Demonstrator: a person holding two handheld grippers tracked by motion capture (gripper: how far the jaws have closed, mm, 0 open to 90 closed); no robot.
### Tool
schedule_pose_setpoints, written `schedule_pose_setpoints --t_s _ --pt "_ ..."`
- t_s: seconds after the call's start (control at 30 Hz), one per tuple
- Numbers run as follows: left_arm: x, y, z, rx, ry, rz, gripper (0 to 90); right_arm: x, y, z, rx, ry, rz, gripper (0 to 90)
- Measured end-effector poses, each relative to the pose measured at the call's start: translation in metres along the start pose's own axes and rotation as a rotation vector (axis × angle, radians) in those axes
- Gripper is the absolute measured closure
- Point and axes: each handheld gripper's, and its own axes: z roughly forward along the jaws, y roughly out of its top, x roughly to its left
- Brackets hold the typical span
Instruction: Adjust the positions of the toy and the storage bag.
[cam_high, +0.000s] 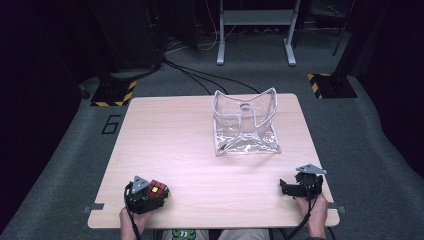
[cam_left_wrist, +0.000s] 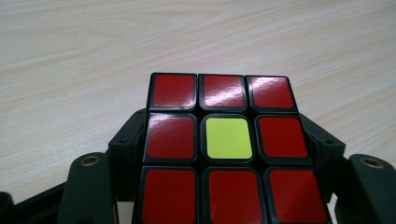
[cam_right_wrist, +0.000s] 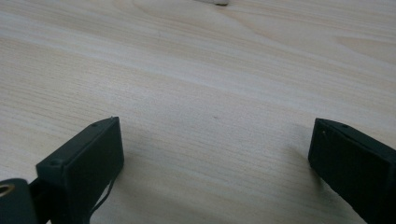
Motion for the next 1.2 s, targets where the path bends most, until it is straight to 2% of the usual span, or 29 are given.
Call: schedule_pose_setpoints --t_s 0.27,0.77,1.03,1.2 --pt "0.0 0.003 0.001 -0.008 -0.02 0.012 33.5 0.0 0.0 0.001 -0.002 0.001 0.008 3.1" --pt "-0.007 0.021 0.002 -0.033 -0.035 0.051 33.5 -0.001 0.0 0.001 -0.002 0.003 0.01 3.7" --pt "-0.014 0.029 0.006 -0.049 -0.04 0.07 33.5 -0.001 0.0 0.001 -0.001 0.004 0.01 3.7" --pt "-0.021 0.036 0.01 -0.059 -0.059 0.086 33.5 -0.001 0.0 0.001 -0.002 0.004 0.01 3.7"
